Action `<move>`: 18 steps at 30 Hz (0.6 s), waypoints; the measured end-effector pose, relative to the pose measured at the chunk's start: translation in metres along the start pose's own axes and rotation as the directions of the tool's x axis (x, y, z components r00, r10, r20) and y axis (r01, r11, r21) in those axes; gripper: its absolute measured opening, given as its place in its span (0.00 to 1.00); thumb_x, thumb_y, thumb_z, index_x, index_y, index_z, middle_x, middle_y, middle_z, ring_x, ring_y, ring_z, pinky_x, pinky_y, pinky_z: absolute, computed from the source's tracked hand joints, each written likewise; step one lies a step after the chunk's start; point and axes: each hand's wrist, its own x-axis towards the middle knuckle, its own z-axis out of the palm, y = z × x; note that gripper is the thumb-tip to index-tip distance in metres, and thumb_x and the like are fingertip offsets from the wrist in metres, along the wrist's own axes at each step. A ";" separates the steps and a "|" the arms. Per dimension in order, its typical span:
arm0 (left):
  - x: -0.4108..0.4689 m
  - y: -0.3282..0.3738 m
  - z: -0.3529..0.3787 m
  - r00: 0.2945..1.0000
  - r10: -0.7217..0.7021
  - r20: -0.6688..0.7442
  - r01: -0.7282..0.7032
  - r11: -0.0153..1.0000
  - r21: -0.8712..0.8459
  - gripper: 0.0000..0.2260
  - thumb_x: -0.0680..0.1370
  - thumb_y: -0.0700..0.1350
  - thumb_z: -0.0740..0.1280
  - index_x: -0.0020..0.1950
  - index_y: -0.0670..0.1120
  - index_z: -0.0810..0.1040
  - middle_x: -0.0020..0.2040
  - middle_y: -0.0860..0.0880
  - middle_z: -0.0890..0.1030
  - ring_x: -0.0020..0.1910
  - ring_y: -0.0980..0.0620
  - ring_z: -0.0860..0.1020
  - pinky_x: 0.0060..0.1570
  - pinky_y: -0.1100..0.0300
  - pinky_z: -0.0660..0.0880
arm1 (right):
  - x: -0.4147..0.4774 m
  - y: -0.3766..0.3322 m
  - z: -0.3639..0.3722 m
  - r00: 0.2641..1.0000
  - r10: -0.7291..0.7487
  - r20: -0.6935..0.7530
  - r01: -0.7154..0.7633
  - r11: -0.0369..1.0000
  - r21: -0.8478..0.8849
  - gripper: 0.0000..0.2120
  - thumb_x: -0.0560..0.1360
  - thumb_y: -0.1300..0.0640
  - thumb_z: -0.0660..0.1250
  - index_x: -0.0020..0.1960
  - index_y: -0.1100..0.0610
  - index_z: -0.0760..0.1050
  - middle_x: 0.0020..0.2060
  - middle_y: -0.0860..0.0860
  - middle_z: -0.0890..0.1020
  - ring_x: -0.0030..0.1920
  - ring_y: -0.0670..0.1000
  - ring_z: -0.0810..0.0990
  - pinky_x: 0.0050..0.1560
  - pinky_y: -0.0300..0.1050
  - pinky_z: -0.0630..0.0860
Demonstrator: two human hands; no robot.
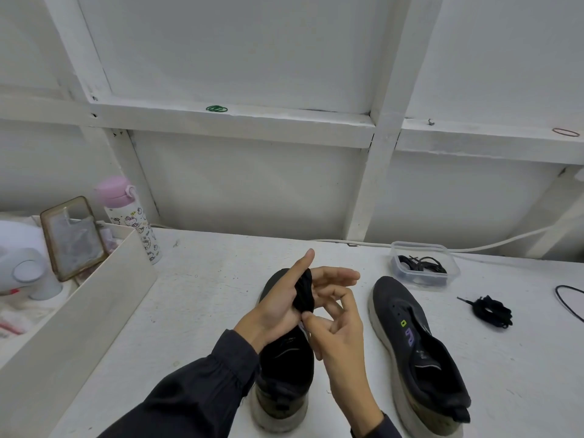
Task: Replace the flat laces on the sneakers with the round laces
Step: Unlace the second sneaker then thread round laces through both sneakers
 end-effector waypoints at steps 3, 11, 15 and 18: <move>0.000 0.001 0.001 1.000 0.015 -0.019 -0.015 1.000 -0.005 0.32 0.82 0.60 0.48 0.67 0.35 0.74 0.67 0.42 0.77 0.70 0.49 0.72 0.71 0.54 0.63 | 0.004 0.002 -0.004 0.999 -0.022 0.031 0.022 0.999 -0.029 0.14 0.74 0.72 0.64 0.51 0.54 0.71 0.46 0.54 0.82 0.21 0.48 0.65 0.23 0.37 0.63; 0.004 -0.003 0.004 0.995 0.064 -0.073 -0.062 0.998 0.018 0.30 0.82 0.59 0.49 0.67 0.37 0.75 0.67 0.42 0.77 0.70 0.48 0.72 0.74 0.49 0.61 | 0.005 0.018 0.003 0.892 -0.450 -0.034 0.355 0.745 -0.565 0.07 0.72 0.61 0.69 0.46 0.50 0.79 0.38 0.39 0.80 0.29 0.45 0.74 0.33 0.30 0.66; 0.005 -0.001 0.003 0.991 0.037 -0.125 -0.037 0.999 0.004 0.29 0.82 0.60 0.51 0.67 0.39 0.76 0.66 0.44 0.78 0.69 0.51 0.72 0.74 0.51 0.62 | 0.007 0.022 0.002 0.864 -0.499 -0.062 0.352 0.689 -0.633 0.07 0.72 0.51 0.69 0.49 0.49 0.82 0.50 0.40 0.78 0.38 0.42 0.76 0.34 0.28 0.68; 0.003 -0.002 0.002 0.987 0.016 -0.158 -0.011 0.999 0.033 0.29 0.81 0.61 0.51 0.66 0.41 0.77 0.65 0.46 0.79 0.68 0.53 0.73 0.73 0.53 0.64 | 0.008 0.021 0.003 0.868 -0.495 -0.042 0.337 0.648 -0.683 0.10 0.72 0.45 0.69 0.47 0.48 0.83 0.51 0.42 0.77 0.44 0.38 0.75 0.38 0.26 0.68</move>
